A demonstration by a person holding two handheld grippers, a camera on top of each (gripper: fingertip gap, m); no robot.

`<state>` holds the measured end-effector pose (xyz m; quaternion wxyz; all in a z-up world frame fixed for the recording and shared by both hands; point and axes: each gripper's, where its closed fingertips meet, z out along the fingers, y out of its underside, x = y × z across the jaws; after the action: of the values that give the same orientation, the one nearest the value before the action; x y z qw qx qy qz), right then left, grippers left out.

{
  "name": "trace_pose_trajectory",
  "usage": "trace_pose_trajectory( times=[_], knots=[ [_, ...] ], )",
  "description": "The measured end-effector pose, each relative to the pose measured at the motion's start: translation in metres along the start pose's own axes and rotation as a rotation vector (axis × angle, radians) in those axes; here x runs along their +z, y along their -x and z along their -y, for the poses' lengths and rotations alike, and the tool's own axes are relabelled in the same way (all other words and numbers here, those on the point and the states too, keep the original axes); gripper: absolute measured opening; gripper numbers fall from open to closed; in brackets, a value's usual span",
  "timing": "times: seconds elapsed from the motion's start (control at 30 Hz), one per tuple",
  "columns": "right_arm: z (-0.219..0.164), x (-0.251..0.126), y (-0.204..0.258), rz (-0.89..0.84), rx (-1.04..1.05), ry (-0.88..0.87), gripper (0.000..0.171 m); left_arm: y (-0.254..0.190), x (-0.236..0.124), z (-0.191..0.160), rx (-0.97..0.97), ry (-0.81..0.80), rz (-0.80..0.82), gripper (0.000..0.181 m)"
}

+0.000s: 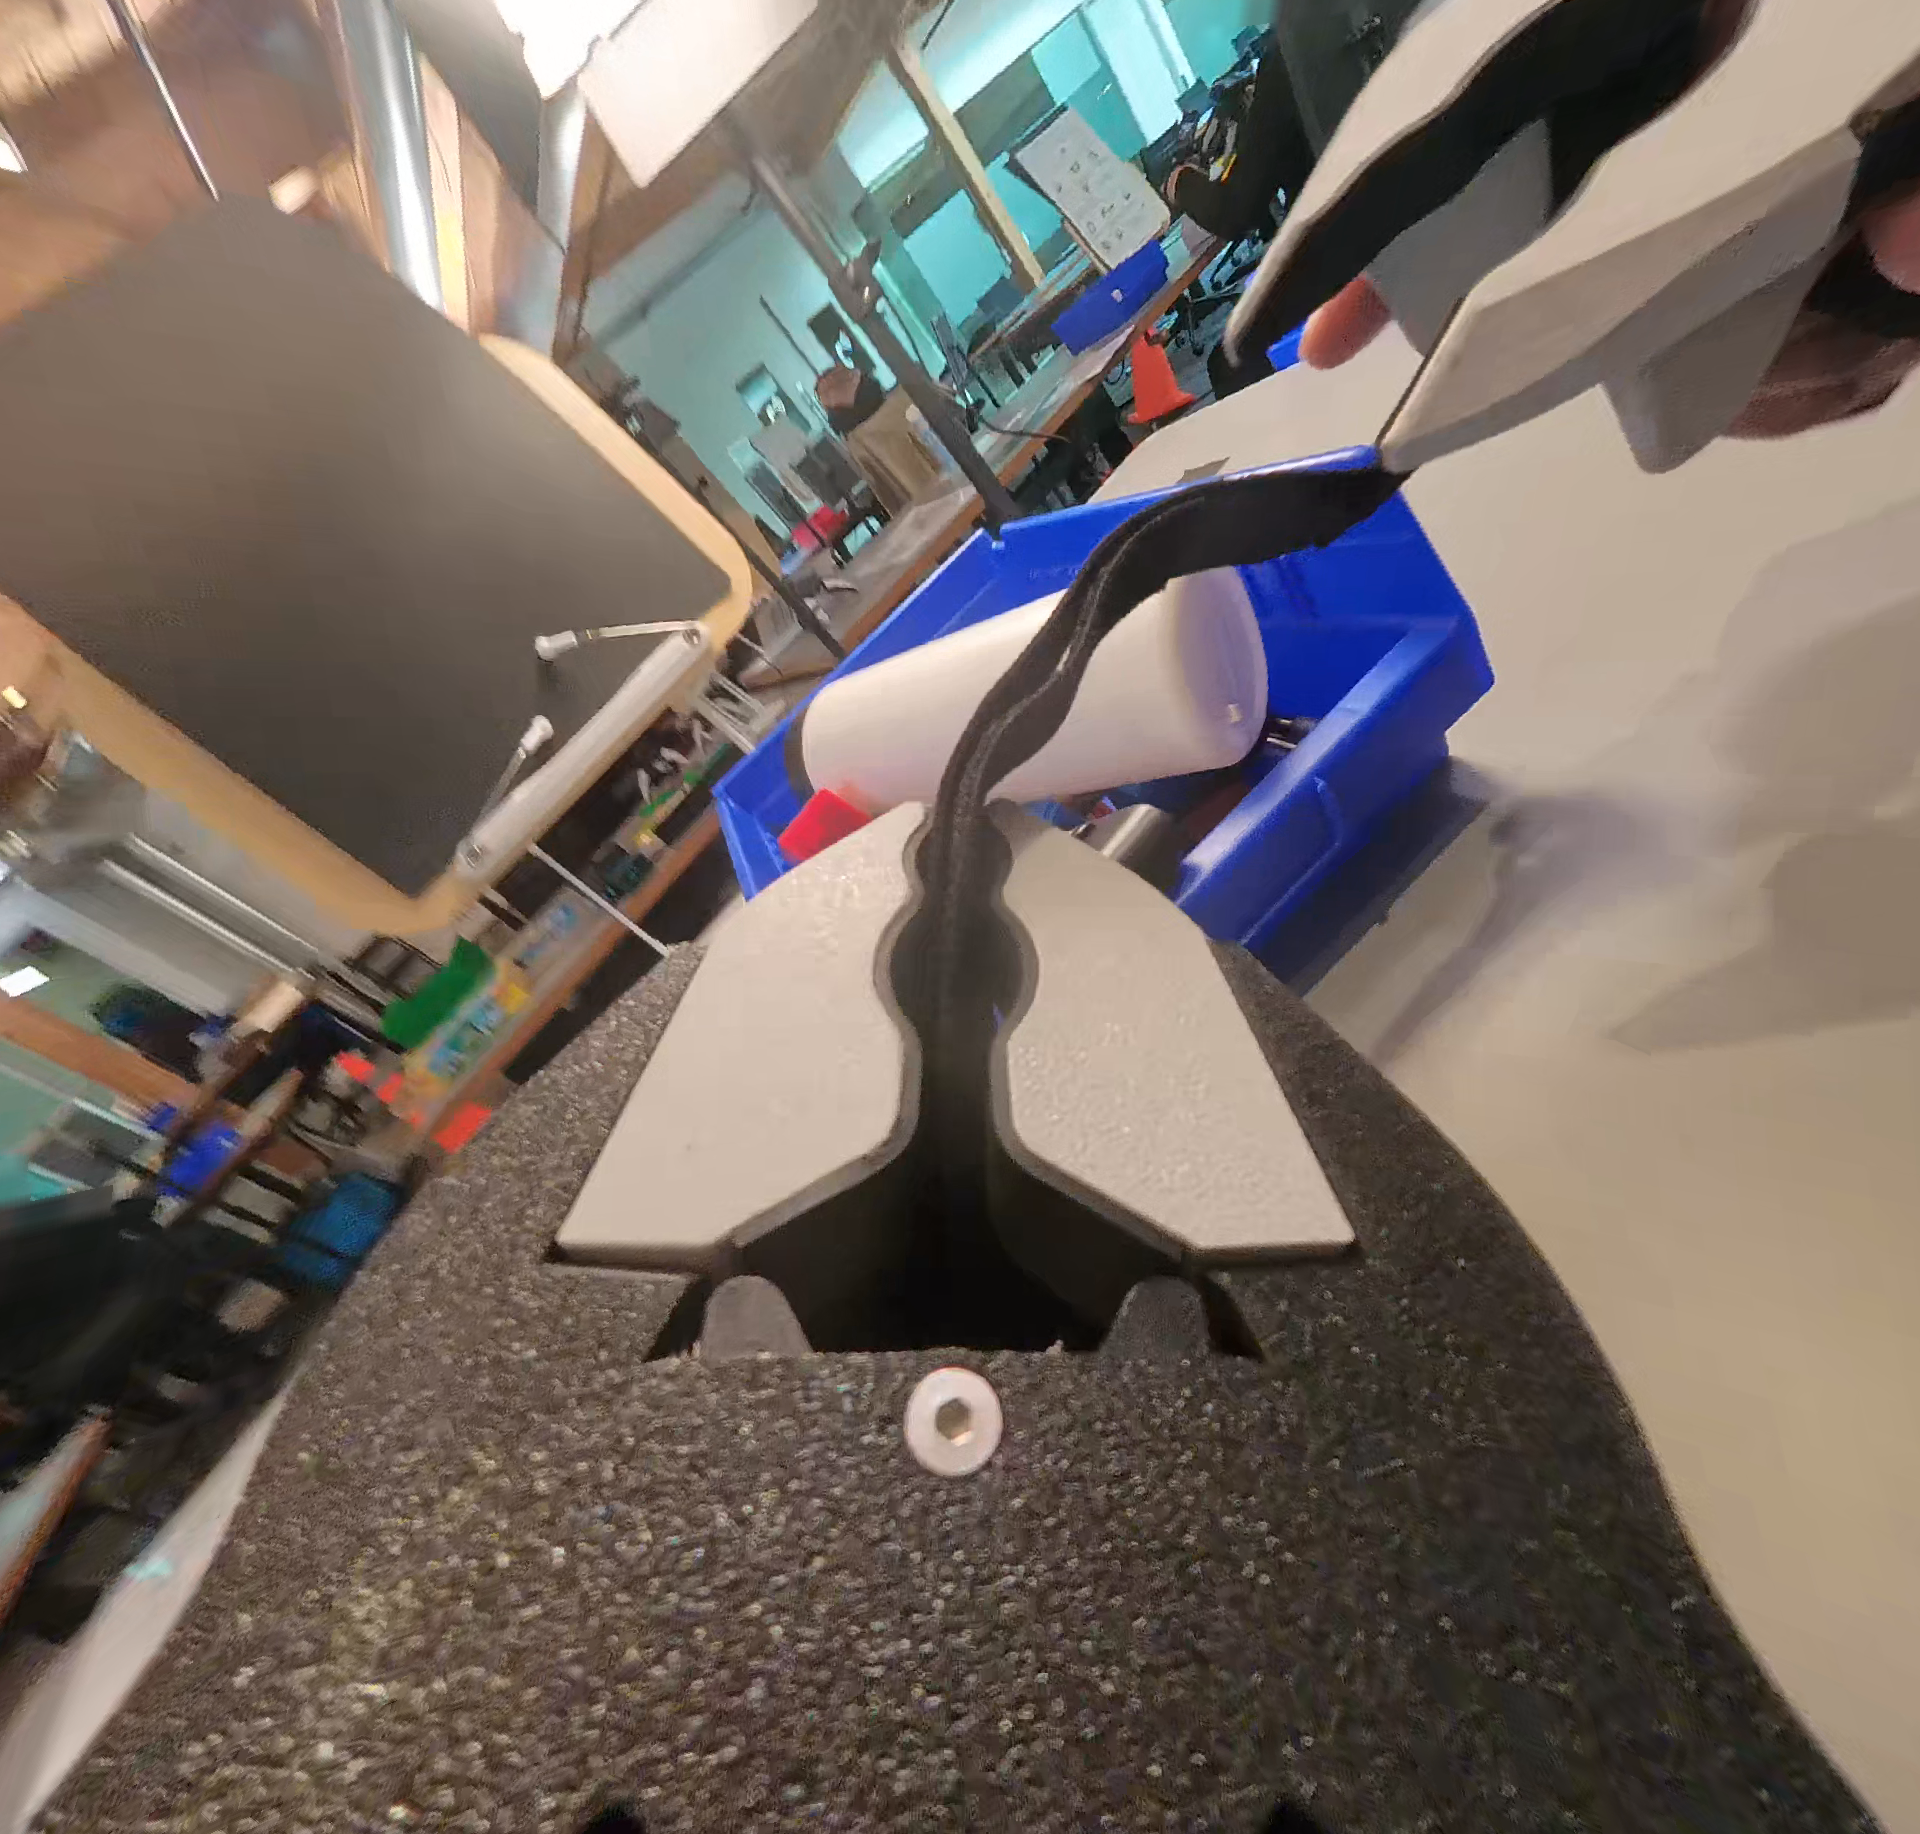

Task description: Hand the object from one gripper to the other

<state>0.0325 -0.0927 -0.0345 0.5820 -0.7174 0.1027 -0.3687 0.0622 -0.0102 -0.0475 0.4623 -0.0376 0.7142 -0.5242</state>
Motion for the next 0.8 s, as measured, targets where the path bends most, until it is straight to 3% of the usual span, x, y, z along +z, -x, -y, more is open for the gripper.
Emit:
trace_pose_trajectory(
  times=[0.17,0.27,0.37,0.53,0.8],
  knots=[
    [0.006,-0.008,0.029,0.191,-0.089,0.014,0.04,-0.009,-0.004,0.012,0.314,-0.069,0.028,0.005],
    [0.011,-0.023,0.036,0.296,-0.14,-0.013,0.038,-0.021,-0.011,0.019,0.407,-0.159,-0.062,0.005],
    [0.01,-0.032,0.029,0.317,-0.196,-0.007,0.033,-0.039,-0.025,0.03,0.387,-0.283,-0.221,0.005],
    [0.005,-0.025,0.048,0.387,-0.309,0.009,0.038,-0.052,-0.032,0.033,0.276,-0.312,-0.369,0.004],
    [-0.009,-0.008,0.098,0.471,-0.424,0.054,0.052,-0.059,-0.026,0.025,0.163,-0.243,-0.43,0.005]
  ],
)
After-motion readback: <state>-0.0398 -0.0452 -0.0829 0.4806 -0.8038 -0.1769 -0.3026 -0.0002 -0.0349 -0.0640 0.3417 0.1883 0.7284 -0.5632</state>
